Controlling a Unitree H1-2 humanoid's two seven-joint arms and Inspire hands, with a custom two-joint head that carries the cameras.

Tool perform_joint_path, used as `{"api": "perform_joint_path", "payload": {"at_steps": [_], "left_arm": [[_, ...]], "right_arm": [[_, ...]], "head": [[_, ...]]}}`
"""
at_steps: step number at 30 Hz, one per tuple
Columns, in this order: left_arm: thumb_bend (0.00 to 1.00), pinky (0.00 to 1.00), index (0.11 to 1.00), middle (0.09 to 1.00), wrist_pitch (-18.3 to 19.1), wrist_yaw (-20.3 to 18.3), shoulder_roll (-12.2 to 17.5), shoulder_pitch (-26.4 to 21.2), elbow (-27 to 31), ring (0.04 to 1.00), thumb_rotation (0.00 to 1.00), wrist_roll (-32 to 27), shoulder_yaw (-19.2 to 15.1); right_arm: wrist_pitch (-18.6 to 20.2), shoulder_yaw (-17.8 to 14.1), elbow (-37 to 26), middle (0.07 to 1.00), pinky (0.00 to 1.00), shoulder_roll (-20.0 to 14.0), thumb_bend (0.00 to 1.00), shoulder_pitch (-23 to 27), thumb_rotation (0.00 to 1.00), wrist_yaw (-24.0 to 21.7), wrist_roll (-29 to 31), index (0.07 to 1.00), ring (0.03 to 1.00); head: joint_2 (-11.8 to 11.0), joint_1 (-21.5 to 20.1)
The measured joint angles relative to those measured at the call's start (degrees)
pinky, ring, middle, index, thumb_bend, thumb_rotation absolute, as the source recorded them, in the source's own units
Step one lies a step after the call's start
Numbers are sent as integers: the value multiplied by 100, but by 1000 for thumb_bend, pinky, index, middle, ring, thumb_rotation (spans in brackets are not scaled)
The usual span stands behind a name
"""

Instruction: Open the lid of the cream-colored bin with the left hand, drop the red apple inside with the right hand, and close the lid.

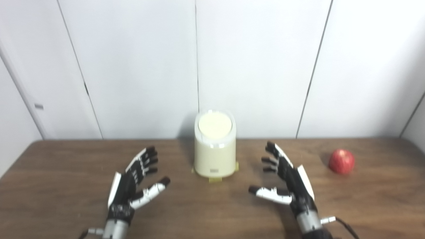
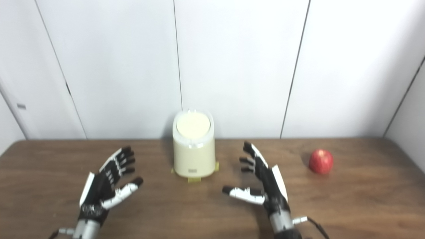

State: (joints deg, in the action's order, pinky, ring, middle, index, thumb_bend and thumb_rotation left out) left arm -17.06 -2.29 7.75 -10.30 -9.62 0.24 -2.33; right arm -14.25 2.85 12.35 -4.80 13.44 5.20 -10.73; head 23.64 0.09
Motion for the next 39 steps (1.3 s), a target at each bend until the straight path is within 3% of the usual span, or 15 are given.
{"api": "perform_joint_path", "payload": {"at_steps": [3, 10, 14, 21, 24, 27, 34, 39], "left_arm": [[764, 793, 894, 868, 17, 62, -13, -9, 2, 857, 287, 100, 1], [789, 835, 926, 910, 205, 607, -244, -168, 16, 897, 325, 661, -22], [822, 856, 955, 940, 532, 684, -322, -533, 64, 926, 376, 902, 1], [822, 858, 990, 981, 1144, 910, -408, -1475, 225, 971, 356, 1188, 1], [844, 858, 999, 990, 1335, 1004, -524, -1635, 222, 969, 343, 1296, 40], [829, 920, 1000, 999, 1393, 1087, -625, -1676, 149, 991, 312, 1315, 60], [889, 930, 1000, 1000, 1619, 1338, -553, -2052, -235, 1000, 368, 1602, 102], [935, 941, 1000, 1000, 1768, 1460, -462, -2355, -410, 1000, 355, 2052, 371]], "right_arm": [[0, 1, 1, 905, 678, -1, 805, 1, 256, 0, 0, 918, 787], [1, -1, 3, 897, 692, -2, 801, 12, 226, -14, 14, 907, 784], [1, -4, 20, 900, 699, -3, 799, 27, 227, -15, 18, 910, 789], [2, -8, 25, 903, 693, 0, 812, 38, 254, -14, 20, 911, 790], [0, -11, 47, 907, 703, 1, 810, 56, 242, -15, 23, 907, 794], [0, -18, 49, 912, 706, 0, 805, 59, 242, -17, 35, 908, 795], [0, -39, 46, 901, 702, -10, 804, 58, 262, -21, 34, 906, 791], [0, -40, 46, 912, 711, -14, 805, 59, 261, -34, 35, 904, 793]], "head": [[17, 0], [26, -18], [26, -35], [53, -44], [62, -70], [70, -70], [79, -70], [114, -105]]}}
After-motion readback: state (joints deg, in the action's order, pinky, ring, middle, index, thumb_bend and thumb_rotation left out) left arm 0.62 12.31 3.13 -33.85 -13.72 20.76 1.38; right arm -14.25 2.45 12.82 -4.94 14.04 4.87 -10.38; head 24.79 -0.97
